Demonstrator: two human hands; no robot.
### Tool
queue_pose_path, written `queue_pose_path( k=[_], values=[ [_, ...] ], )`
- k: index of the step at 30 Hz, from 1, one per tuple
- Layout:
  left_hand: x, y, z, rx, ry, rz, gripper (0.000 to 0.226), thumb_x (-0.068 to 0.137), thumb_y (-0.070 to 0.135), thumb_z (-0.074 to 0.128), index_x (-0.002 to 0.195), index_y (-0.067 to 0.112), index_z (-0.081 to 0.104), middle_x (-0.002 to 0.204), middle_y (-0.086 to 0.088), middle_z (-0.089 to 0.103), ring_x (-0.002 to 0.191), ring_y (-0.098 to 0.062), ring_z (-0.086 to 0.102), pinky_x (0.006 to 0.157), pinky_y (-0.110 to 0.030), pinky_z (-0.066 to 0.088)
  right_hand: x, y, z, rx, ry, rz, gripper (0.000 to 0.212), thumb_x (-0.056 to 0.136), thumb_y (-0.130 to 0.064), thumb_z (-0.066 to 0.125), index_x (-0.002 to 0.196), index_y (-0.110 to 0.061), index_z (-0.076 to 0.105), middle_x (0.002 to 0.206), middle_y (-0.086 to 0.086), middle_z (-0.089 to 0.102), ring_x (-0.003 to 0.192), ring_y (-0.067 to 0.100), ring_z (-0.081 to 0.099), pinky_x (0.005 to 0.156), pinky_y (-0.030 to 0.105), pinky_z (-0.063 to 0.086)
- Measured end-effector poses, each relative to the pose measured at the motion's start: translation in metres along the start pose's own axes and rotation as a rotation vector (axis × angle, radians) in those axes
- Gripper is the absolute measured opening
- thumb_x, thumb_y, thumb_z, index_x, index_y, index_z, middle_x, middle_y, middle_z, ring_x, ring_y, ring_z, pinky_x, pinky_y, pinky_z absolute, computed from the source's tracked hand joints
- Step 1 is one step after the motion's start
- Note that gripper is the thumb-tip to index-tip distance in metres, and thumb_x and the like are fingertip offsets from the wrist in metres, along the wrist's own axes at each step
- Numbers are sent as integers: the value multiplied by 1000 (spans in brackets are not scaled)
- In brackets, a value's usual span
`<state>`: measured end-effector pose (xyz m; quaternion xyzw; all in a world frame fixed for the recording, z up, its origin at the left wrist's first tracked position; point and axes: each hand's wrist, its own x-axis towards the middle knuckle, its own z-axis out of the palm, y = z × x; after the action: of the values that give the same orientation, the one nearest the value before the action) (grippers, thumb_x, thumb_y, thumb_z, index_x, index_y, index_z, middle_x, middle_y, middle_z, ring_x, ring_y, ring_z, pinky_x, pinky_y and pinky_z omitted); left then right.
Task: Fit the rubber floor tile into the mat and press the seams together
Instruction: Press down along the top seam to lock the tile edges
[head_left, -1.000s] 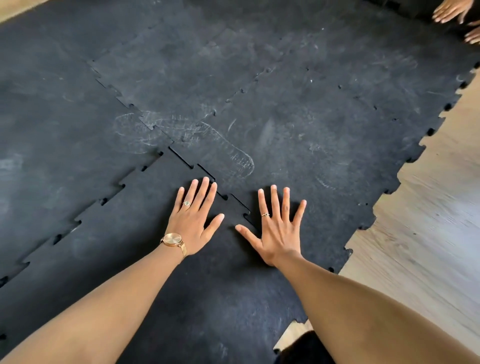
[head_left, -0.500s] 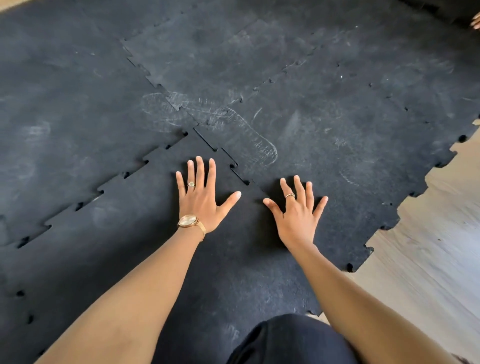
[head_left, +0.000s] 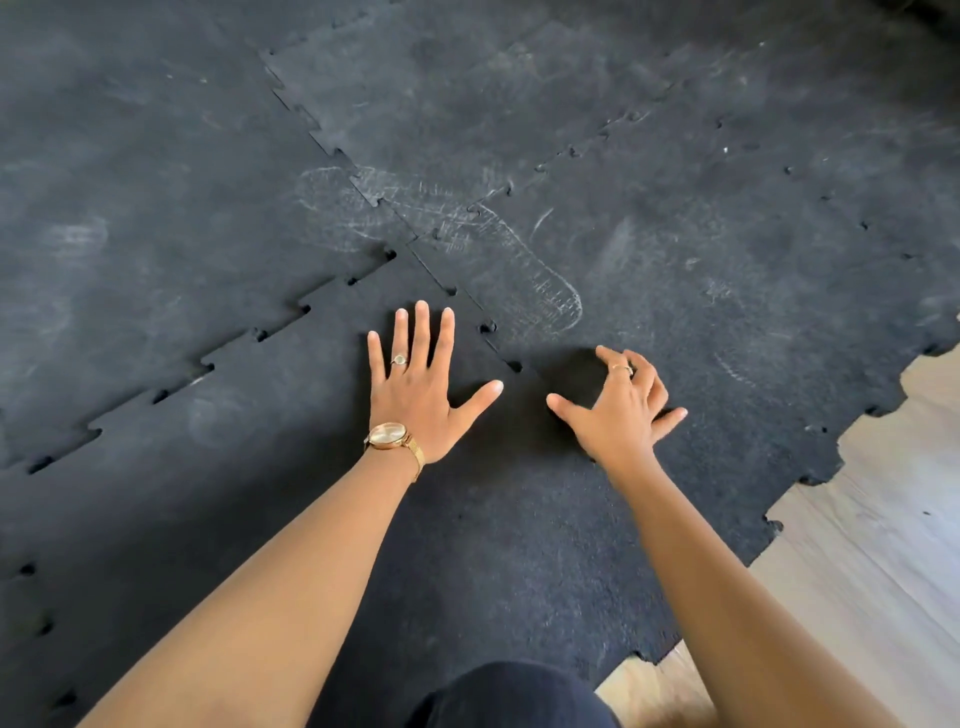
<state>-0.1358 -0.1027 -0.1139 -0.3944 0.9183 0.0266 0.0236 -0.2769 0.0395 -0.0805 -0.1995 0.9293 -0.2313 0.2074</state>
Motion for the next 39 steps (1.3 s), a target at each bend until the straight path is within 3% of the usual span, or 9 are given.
queue_pose_path(
  k=[4, 7, 9, 11, 15, 22, 26, 30, 39],
  values=[
    [9, -19, -6, -104, 53, 71, 74, 93, 67, 14, 154, 26, 17, 161, -4, 14, 148, -26, 12, 119, -44, 10, 23, -52, 3, 66, 209, -305, 63, 93, -31, 56, 147, -11, 30, 154, 14, 25, 145, 33, 14, 116, 52, 13],
    [27, -52, -10, -209, 216, 229, 51, 98, 44, 32, 139, 22, 51, 147, -3, 46, 128, -29, 48, 103, -45, 39, 45, -71, 31, -97, 264, -411, 62, 101, -47, 27, 152, -13, 21, 159, 11, 17, 148, 31, 2, 119, 53, 3],
    [34, -65, -1, -153, 290, 163, 50, 98, 40, 38, 143, 18, 45, 152, -8, 38, 129, -34, 41, 105, -50, 35, 64, -64, 51, -302, 221, -313, 64, 100, -51, 14, 154, -17, 10, 162, 8, 6, 148, 31, -8, 115, 61, -3],
    [42, -67, 5, -146, 311, -143, 62, 99, 46, 36, 150, 13, 27, 159, -15, 18, 143, -38, 19, 115, -51, 15, 78, -58, 61, -404, 182, -217, 66, 99, -53, 10, 154, -19, 5, 162, 8, -1, 146, 35, -13, 111, 66, -8],
    [52, -63, -4, -180, 168, -496, 73, 98, 55, 23, 154, 10, 11, 161, -16, 7, 148, -34, 0, 118, -55, 1, 75, -64, 59, -435, 176, -225, 68, 97, -56, 9, 154, -20, 6, 162, 6, -2, 146, 38, -13, 110, 68, -8],
    [54, -60, -2, -149, 131, -509, 72, 97, 55, 19, 154, 12, 9, 161, -15, 10, 148, -34, 0, 118, -55, 1, 74, -68, 55, -475, 114, -178, 69, 96, -57, 11, 154, -18, 7, 162, 7, 4, 147, 36, -6, 109, 69, -5],
    [57, -61, 0, -122, 120, -518, 74, 95, 57, 11, 155, 14, 8, 161, -13, 10, 148, -33, -1, 118, -54, 1, 91, -128, 52, -170, 219, -169, 65, 98, -53, 11, 152, -17, 20, 159, 9, 18, 148, 28, -3, 110, 67, -5],
    [57, -62, 3, -126, 143, -520, 73, 95, 56, 12, 155, 15, 6, 161, -11, 8, 148, -32, -2, 119, -53, 0, 109, -154, 81, -395, 173, -468, 64, 98, -50, 7, 154, -19, 15, 160, 8, 16, 148, 29, 1, 113, 64, -5],
    [58, -61, 0, -118, 133, -531, 71, 96, 57, 14, 155, 16, 8, 161, -10, 11, 149, -29, -1, 119, -52, 1, 118, -145, 93, -518, 27, -427, 66, 97, -53, 6, 154, -20, 3, 162, 8, 3, 148, 30, -6, 111, 66, -7]
  ],
)
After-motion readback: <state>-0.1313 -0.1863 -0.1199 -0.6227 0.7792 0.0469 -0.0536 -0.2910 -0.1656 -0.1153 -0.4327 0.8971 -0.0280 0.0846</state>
